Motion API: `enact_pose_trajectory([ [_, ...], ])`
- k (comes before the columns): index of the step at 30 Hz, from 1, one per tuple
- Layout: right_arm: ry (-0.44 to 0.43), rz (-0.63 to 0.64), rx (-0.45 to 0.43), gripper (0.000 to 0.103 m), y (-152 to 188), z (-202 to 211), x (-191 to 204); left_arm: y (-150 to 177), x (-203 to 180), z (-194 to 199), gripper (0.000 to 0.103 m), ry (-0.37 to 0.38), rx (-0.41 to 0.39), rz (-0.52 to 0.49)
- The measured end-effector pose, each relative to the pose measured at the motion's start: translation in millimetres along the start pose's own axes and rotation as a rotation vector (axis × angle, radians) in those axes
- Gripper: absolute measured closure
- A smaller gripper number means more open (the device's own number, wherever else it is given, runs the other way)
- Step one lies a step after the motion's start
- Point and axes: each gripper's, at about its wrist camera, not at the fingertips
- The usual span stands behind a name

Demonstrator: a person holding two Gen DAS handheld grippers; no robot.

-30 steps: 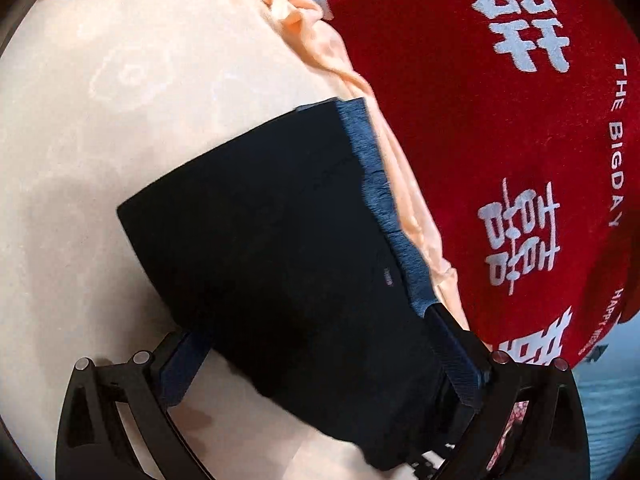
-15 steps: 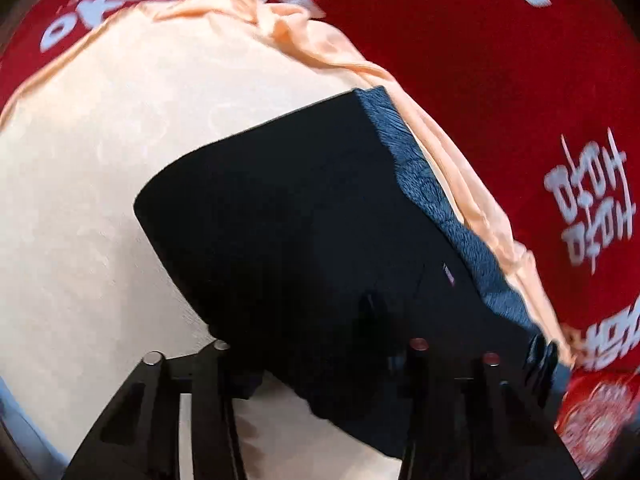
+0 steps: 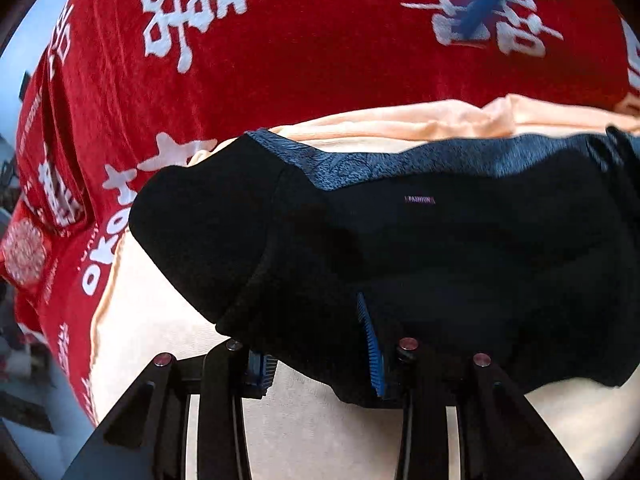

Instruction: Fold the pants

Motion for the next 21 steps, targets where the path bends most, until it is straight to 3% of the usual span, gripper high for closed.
enact_pose_trajectory([
  [6,0.031,0.123,0.225,0.013,-41,-72,48,-1,-4,2,0.066,-0.004,-0.009,-0.023],
  [11,0.078,0.125,0.350,0.013,-50,-115,53,3,-10,4,0.065,-0.022,-0.027,-0.044],
  [14,0.163,0.127,0.429,0.015,-45,-136,45,2,-11,6,0.065,-0.027,-0.033,-0.051],
  [15,0.172,0.129,0.437,0.030,-42,-138,42,3,-10,7,0.065,-0.026,-0.033,-0.051],
  [16,0.150,0.107,0.427,0.054,-39,-135,37,2,-10,7,0.065,-0.021,-0.028,-0.052],
  [18,0.114,0.065,0.392,0.075,-37,-126,30,2,-11,8,0.065,-0.016,-0.016,-0.062],
  [19,0.091,0.058,0.368,0.081,-35,-119,28,2,-12,12,0.065,-0.010,-0.026,-0.075],
  [21,0.073,0.060,0.316,0.083,-29,-101,24,0,-17,22,0.065,-0.003,-0.050,-0.106],
])
Point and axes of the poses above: each gripper's, at about its wrist camera, not at the fingertips, and z roughly against the way its jaws point, x to its left, y to its underside, and after that the axes turned 8 degrees about z, right-handed
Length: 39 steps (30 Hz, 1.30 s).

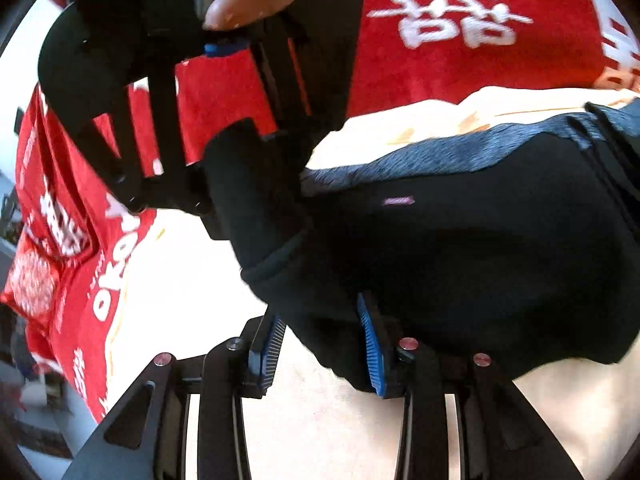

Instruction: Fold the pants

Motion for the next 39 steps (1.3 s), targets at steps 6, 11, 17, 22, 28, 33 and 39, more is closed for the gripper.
enact_pose_trajectory([
  [6,-0.122,-0.014,-0.193,0.084,59,54,-25,-21,-12,38,0.065,0.060,-0.041,-0.009],
  [11,-0.252,-0.067,-0.372,0.084,124,104,-62,-44,-38,80,0.065,0.115,-0.103,-0.042],
  [17,-0.332,-0.175,-0.564,0.084,231,148,-120,-71,-103,135,0.065,0.216,-0.167,-0.096],
  [22,-0.363,-0.293,-0.663,0.084,322,161,-184,-83,-180,168,0.065,0.356,-0.157,-0.152],
  [28,-0.378,-0.443,-0.691,0.084,396,127,-248,-72,-268,165,0.065,0.438,-0.067,-0.217],
  [33,-0.385,-0.541,-0.685,0.084,420,93,-290,-57,-306,140,0.065,0.425,-0.002,-0.266],
  [39,-0.387,-0.608,-0.648,0.084,424,66,-307,-46,-324,121,0.044,0.387,0.069,-0.321],
])
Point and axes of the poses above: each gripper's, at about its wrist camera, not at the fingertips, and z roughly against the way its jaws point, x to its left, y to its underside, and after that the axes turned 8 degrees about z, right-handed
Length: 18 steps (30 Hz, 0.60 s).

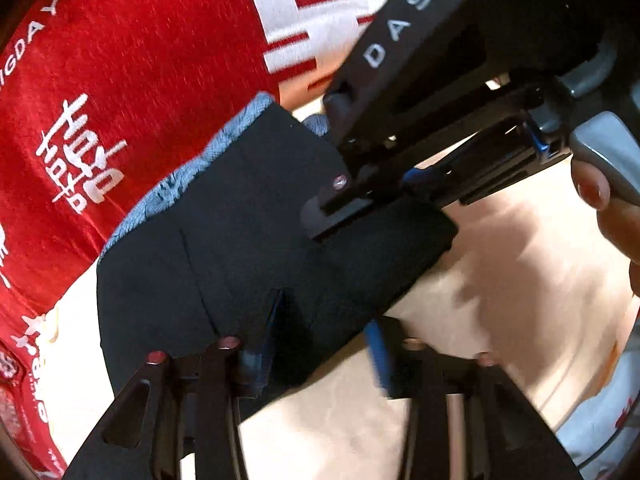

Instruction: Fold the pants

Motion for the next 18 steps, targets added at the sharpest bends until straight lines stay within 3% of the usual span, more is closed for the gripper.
enact_pose_trajectory([
  [1,0.012,-0.006,0.003,0.084,2,1,-4,1,4,1,0.032,-0.004,0.011,0.011],
  [2,0.012,-0.016,0.001,0.084,3,1,-6,3,8,3,0.029,-0.005,0.012,0.021],
  [7,0.035,-0.006,-0.005,0.084,6,3,-5,9,44,22,0.028,-0.019,0.021,0.078],
  [10,-0.022,-0.012,0.026,0.080,5,4,-2,8,82,27,0.028,-0.047,0.024,0.181],
  [13,-0.006,-0.034,0.056,0.079,3,-3,-8,7,116,14,0.028,-0.051,0.063,0.297],
  [18,-0.036,-0.058,0.000,0.089,7,3,-11,-7,112,-18,0.028,0.099,0.129,0.399],
])
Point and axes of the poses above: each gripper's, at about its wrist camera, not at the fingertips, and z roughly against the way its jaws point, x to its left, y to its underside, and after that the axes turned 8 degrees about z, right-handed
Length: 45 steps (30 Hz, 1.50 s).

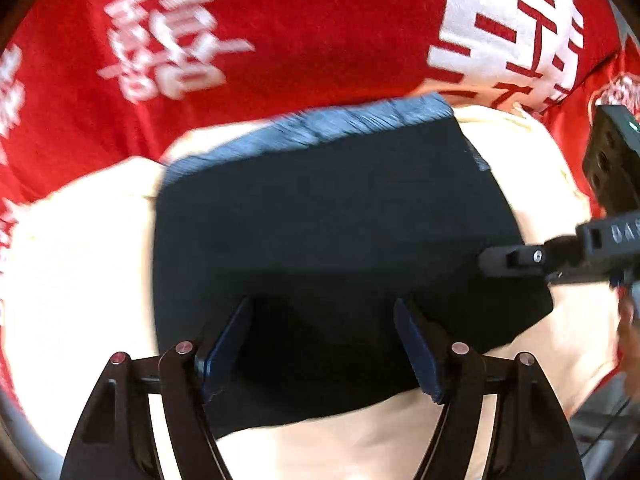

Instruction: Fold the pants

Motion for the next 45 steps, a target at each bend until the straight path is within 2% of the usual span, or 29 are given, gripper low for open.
enact_pose_trajectory([
  [4,-0.024,0.012,-0.015,0.091,0,7,9,1,-20,-7,0.028,0.006,-0.014,0.012],
  [9,-0.036,0.031,-0.029,0.091,5,25,13,2,-27,3,0.028,0.049,-0.004,0.026],
  [13,0.046,0.057,-0.013,0.091,5,20,8,0,-32,-5,0.028,0.032,0.018,0.019],
  [15,0.131,0.075,0.001,0.087,2,7,6,0,-33,-12,0.027,0.013,0.031,0.022],
  [16,0.155,0.074,0.004,0.084,2,4,5,0,-34,-14,0.020,0.013,0.036,0.017],
  [18,0.159,0.053,-0.003,0.084,3,2,-1,0,-38,-16,0.011,0.031,0.051,0.010],
  [21,0.169,0.047,-0.013,0.083,4,3,1,0,-42,-18,0.011,0.008,0.060,-0.001],
  [26,0.276,0.124,-0.012,0.077,4,3,19,-3,-39,-15,0.011,0.002,0.088,0.026],
  [31,0.327,0.130,-0.023,0.073,5,5,23,-1,-28,-7,0.011,-0.011,0.111,0.051],
  [38,0.505,0.247,-0.025,0.065,11,1,44,1,-14,0,0.011,-0.029,0.108,0.069],
  [41,0.563,0.275,-0.019,0.060,12,-1,49,1,-9,3,0.011,-0.031,0.107,0.075],
  [43,0.618,0.287,-0.015,0.050,13,-4,52,1,-7,3,0.011,-0.030,0.108,0.078],
  [45,0.655,0.295,-0.014,0.045,14,-5,54,1,-4,5,0.011,-0.030,0.107,0.082],
])
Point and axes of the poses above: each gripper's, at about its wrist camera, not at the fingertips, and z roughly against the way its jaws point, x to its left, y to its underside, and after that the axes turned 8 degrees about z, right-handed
